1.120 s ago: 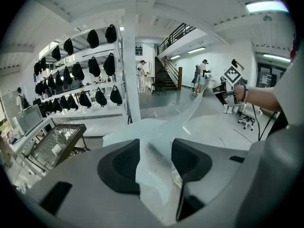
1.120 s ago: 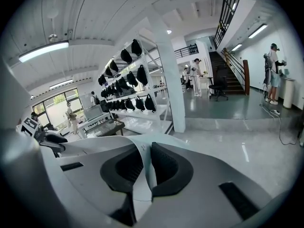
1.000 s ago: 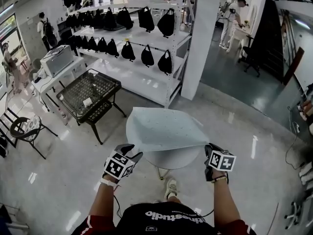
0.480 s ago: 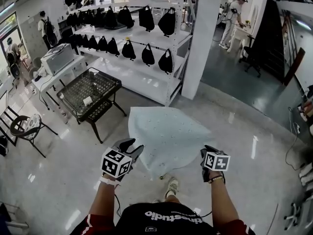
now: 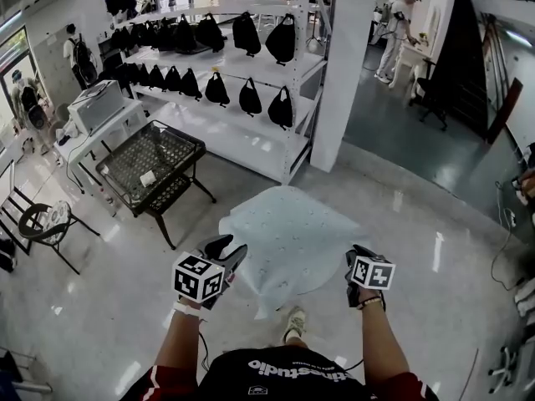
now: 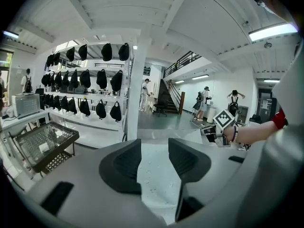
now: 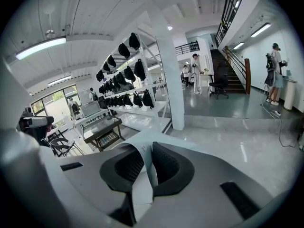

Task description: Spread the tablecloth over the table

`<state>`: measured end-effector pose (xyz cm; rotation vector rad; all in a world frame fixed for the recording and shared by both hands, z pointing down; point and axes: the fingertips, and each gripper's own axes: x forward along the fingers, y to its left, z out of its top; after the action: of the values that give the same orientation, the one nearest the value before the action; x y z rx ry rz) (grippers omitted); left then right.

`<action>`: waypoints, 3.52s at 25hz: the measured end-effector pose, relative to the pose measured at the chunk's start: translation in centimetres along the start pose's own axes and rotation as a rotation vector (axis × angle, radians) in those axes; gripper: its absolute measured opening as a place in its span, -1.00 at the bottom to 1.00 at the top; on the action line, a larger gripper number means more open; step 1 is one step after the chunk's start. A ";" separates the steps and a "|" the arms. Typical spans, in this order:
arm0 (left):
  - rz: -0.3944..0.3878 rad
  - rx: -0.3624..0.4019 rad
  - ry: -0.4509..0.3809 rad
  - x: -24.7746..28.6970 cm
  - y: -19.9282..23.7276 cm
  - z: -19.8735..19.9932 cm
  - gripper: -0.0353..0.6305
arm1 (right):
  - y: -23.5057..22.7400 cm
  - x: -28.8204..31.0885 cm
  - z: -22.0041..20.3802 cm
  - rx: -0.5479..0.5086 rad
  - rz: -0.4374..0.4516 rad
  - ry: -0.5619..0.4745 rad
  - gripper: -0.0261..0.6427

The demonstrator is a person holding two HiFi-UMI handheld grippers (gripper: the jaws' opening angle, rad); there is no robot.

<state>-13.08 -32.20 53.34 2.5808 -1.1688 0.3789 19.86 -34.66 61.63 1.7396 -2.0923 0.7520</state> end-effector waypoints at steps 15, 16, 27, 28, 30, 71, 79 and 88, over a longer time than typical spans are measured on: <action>-0.086 -0.093 -0.023 4.3 -1.2 1.0 -0.34 | -5.9 -0.6 -4.1 -0.006 -0.109 0.110 -0.56; -0.091 -0.091 -0.021 4.5 -1.4 1.0 -0.34 | -6.2 -0.8 -4.6 -0.008 -0.116 0.119 -0.56; -0.136 -0.062 -0.013 5.3 -2.5 1.1 -0.34 | -8.7 -4.4 -6.5 0.017 -0.199 0.143 -0.51; -0.138 -0.059 -0.012 5.3 -2.5 1.1 -0.34 | -9.2 -4.8 -6.2 0.035 -0.214 0.125 -0.53; -0.137 -0.053 -0.009 5.2 -2.5 0.9 -0.34 | -9.9 -5.5 -5.2 0.061 -0.229 0.090 -0.55; 0.166 0.080 -0.338 -4.1 -0.5 12.7 -0.44 | 7.5 -14.1 14.7 -0.206 0.038 -0.441 -0.56; 0.229 0.075 -0.360 -4.5 -0.9 12.9 -0.55 | 8.1 -15.7 14.9 -0.171 0.059 -0.490 -0.56; 0.347 0.166 -0.351 -4.9 0.2 12.7 -0.77 | 9.4 -15.1 14.2 -0.173 0.080 -0.481 -0.57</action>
<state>-14.82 -33.48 39.92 2.6531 -1.7883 0.0929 15.15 -29.55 39.93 1.8857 -2.4549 0.1654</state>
